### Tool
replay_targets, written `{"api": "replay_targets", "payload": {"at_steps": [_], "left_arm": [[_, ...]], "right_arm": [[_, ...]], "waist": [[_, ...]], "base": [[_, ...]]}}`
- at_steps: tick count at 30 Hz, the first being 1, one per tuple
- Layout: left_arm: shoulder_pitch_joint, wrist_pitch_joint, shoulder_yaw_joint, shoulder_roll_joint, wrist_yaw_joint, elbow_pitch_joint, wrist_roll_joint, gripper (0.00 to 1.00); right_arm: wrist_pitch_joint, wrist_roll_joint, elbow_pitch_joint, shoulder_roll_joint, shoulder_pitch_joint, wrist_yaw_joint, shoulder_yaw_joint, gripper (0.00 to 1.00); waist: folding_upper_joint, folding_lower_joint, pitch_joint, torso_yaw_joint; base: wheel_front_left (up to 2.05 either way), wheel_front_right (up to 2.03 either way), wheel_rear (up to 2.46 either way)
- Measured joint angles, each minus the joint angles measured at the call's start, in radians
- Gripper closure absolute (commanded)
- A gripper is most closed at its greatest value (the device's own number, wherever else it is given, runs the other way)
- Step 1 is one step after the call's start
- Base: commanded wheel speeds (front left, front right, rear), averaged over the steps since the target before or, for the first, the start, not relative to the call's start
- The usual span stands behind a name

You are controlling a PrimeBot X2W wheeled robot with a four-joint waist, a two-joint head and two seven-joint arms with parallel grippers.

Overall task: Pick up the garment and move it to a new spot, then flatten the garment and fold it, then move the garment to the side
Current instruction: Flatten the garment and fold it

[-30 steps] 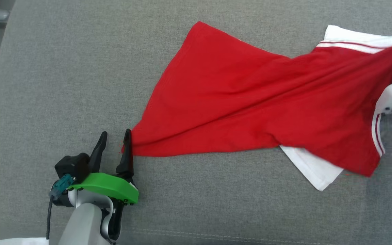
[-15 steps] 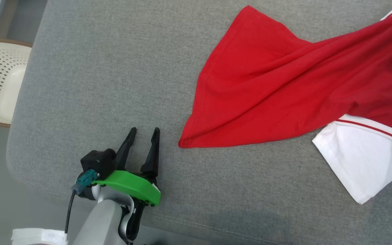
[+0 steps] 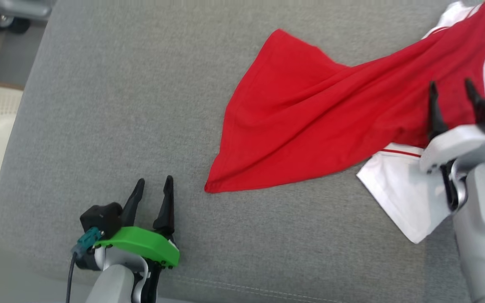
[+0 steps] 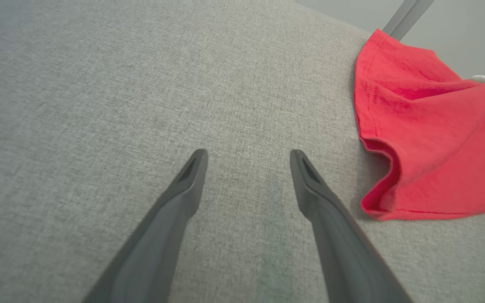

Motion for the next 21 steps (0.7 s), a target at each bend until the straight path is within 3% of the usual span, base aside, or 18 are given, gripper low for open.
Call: {"api": "replay_targets", "payload": {"at_steps": [10,21], "left_arm": [[0.061,0.0,0.039,0.001,0.0,0.021,0.024,0.0],[0.128,0.0,0.063,0.001,0.0,0.044,0.038,0.0]], "right_arm": [[0.0,0.105,-0.165,0.06,0.286,0.0,0.049,0.0],[0.0,0.154,-0.169,0.109,0.462,0.0,0.093,0.0]], "waist": [[0.0,0.0,-0.131,-0.099],[0.0,-0.0001,-0.247,-0.152]], "base": [[0.0,0.0,0.0],[0.0,0.0,0.0]]}}
